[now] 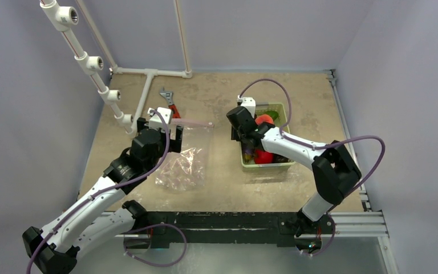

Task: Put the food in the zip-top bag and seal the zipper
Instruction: Move the bin to the center of the board, then pick up the zipper food storage bag at the center of the board.

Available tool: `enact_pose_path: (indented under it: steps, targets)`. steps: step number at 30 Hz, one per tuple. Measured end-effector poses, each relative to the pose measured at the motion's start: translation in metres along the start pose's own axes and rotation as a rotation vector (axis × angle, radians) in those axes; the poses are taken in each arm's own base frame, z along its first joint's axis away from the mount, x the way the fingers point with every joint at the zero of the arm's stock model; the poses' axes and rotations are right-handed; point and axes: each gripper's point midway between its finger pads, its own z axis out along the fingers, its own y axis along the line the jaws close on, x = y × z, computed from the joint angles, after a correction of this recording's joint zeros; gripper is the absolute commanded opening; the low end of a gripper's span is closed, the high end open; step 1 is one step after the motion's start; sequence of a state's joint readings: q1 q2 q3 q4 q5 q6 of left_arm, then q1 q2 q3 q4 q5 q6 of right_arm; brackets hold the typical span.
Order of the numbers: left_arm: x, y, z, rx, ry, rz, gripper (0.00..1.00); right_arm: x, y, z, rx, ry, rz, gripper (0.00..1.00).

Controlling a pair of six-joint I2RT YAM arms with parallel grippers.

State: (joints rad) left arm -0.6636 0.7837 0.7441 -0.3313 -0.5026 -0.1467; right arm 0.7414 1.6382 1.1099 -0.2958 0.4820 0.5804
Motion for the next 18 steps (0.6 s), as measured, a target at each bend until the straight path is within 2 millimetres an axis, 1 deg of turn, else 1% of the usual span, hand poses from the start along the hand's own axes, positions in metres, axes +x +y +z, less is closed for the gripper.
enact_pose_path:
  steps: [2, 6, 8, 11, 14, 18]
  targets:
    - [0.001, 0.000, 0.000, -0.001, 0.002, 0.001, 0.92, -0.006, 0.002, -0.004, -0.006, -0.010, 0.008, 0.48]
    - [0.001, 0.000, 0.001, -0.003, 0.003, 0.002, 0.92, -0.029, 0.009, -0.019, -0.036, -0.048, 0.033, 0.51]
    - [0.001, 0.001, 0.001, -0.005, 0.002, 0.002, 0.92, -0.044, 0.015, -0.030, -0.066, -0.078, 0.051, 0.55]
    - [0.001, 0.001, 0.001, -0.009, 0.002, 0.001, 0.92, -0.064, 0.031, -0.049, -0.156, -0.111, 0.080, 0.59]
    - [0.000, 0.002, 0.001, -0.013, 0.002, 0.001, 0.92, -0.070, 0.048, -0.064, -0.245, -0.120, 0.091, 0.64]
    - [0.000, 0.003, 0.001, -0.019, 0.001, 0.001, 0.92, -0.066, 0.073, -0.075, -0.360, -0.099, 0.084, 0.72]
